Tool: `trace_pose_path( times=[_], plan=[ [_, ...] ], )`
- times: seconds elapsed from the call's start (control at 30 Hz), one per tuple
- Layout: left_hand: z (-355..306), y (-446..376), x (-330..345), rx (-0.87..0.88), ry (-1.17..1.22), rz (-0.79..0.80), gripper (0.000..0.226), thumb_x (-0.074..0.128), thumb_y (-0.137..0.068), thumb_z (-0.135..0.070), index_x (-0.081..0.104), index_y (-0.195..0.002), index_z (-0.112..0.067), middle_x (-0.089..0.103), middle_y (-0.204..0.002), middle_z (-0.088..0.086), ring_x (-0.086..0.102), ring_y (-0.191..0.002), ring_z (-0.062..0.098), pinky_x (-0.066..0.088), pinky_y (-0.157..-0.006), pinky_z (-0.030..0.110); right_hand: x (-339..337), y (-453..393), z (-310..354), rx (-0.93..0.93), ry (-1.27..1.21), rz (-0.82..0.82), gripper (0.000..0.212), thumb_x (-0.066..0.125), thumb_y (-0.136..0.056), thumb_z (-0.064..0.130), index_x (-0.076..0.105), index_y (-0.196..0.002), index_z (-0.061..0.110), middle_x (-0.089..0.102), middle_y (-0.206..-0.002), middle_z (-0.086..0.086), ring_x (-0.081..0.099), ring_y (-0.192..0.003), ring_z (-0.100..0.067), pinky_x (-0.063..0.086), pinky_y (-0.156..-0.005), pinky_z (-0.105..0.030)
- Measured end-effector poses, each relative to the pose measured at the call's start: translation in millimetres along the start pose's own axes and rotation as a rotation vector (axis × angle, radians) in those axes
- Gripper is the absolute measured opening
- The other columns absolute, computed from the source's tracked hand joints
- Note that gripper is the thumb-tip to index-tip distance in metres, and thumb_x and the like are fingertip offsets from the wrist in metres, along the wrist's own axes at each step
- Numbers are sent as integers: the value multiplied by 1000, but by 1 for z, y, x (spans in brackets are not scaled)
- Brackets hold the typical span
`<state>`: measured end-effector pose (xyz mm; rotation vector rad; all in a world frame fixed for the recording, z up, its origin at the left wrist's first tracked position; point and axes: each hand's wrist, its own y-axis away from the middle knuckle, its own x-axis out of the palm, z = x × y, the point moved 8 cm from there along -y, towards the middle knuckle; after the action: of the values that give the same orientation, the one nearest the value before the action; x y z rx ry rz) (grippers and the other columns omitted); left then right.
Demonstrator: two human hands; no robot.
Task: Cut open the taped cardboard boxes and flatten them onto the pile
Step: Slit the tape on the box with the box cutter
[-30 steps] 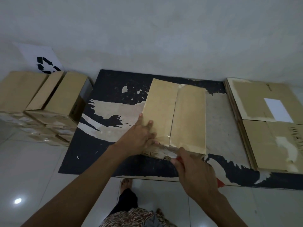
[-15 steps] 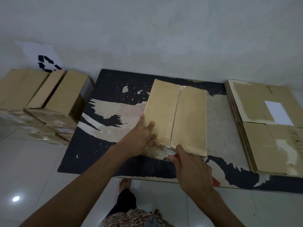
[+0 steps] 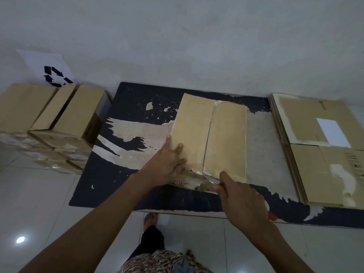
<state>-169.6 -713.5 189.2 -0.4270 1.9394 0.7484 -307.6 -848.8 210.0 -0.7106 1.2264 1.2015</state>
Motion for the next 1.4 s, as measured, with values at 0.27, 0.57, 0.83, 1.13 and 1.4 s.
trace_pose_path(
  times=[0.27, 0.57, 0.83, 1.13, 1.4],
  plan=[
    [-26, -8, 2, 86, -72, -76, 58, 48, -93, -54, 53, -141, -21, 10, -166, 5, -12, -152, 28, -14, -119, 46, -2, 0, 5, 8, 26, 39, 22, 26, -105, 46, 40, -108, 29, 58, -78, 4, 58, -69, -21, 53, -67, -39],
    [-24, -19, 12, 119, -102, 80, 45, 47, -103, -25, 46, -145, -10, 19, -164, 10, -5, -152, 35, -7, -121, 47, 1, -8, 11, 24, 76, 54, 13, 31, -105, 36, 36, -115, 27, 62, -87, -4, 62, -74, -26, 54, -67, -39],
    [-17, -16, -7, 24, 96, 12, 42, 43, -106, -25, 50, -143, -7, 24, -157, 29, 24, -145, 37, 12, -117, 36, -11, 8, 7, -33, 2, 1, 18, 24, -104, 45, 35, -104, 31, 61, -83, 6, 59, -70, -18, 47, -61, -34],
    [-17, -14, -4, 62, 232, -111, 38, 46, -104, -15, 53, -138, 1, 29, -157, 26, 8, -152, 31, 2, -122, 41, 2, -3, 20, 21, -21, -26, 21, 29, -105, 45, 38, -113, 28, 63, -87, 2, 63, -82, -26, 46, -63, -35],
    [-15, -16, 14, 147, 167, -206, 29, 47, -104, -19, 63, -123, -4, 39, -155, 13, 8, -152, 32, -5, -123, 47, -7, 10, -32, 91, -128, 44, 24, 33, -103, 48, 36, -91, 28, 61, -77, 4, 60, -68, -16, 53, -63, -37]
  ],
)
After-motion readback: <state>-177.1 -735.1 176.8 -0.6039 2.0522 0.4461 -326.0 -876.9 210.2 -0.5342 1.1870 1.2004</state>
